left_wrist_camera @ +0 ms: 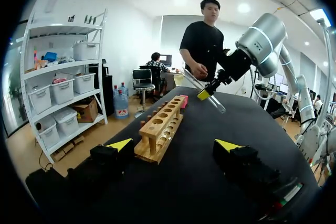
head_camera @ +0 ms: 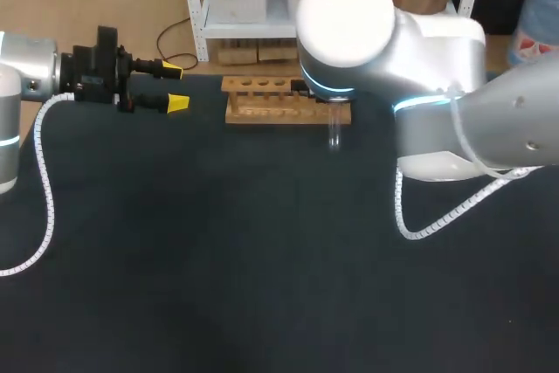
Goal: Grasp the test tube, adjust it, and insert it.
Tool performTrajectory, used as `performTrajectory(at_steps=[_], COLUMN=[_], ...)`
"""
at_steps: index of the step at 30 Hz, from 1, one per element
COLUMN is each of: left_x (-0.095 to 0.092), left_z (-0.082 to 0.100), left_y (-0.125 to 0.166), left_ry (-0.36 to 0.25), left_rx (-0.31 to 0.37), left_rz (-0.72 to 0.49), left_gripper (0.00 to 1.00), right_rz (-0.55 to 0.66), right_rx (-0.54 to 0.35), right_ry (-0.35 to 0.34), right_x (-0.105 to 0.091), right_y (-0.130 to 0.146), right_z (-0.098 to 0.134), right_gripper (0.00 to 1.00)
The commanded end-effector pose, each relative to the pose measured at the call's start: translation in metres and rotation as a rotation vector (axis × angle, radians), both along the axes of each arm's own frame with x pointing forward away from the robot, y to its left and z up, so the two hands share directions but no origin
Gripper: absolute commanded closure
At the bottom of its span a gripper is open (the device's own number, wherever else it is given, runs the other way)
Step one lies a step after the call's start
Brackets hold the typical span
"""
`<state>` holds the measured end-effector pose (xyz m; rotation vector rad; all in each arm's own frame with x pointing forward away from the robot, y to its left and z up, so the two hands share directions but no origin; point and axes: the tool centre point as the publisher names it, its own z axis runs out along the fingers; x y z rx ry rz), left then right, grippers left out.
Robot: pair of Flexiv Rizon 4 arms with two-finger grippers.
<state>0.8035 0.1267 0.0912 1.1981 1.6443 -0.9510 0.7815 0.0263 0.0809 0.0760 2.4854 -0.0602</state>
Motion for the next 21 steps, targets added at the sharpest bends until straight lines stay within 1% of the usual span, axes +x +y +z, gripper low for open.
performTrajectory(at_steps=[1, 8, 13, 21], left_x=[-0.0006, -0.0006, -0.0006, -0.0006], left_z=[-0.0009, -0.0009, -0.0009, -0.0009], left_y=[0.0004, 0.0004, 0.0004, 0.0004], left_ry=[-0.003, -0.003, -0.003, -0.003], left_rx=[-0.001, -0.001, -0.001, -0.001], left_rz=[0.001, 0.001, 0.001, 0.001], left_gripper=[0.0, 0.0, 0.0, 0.0], right_rz=[0.002, -0.003, 0.015, 0.015], right_rx=[0.01, 0.004, -0.005, -0.005], right_ry=[-0.027, -0.031, -0.036, -0.036], right_x=[-0.0141, -0.0171, -0.0162, -0.0162], right_y=[-0.0081, -0.0077, -0.0084, -0.0084], right_z=[0.0077, 0.0132, 0.0166, 0.0166], right_gripper=[1.0, 1.0, 1.0, 1.0])
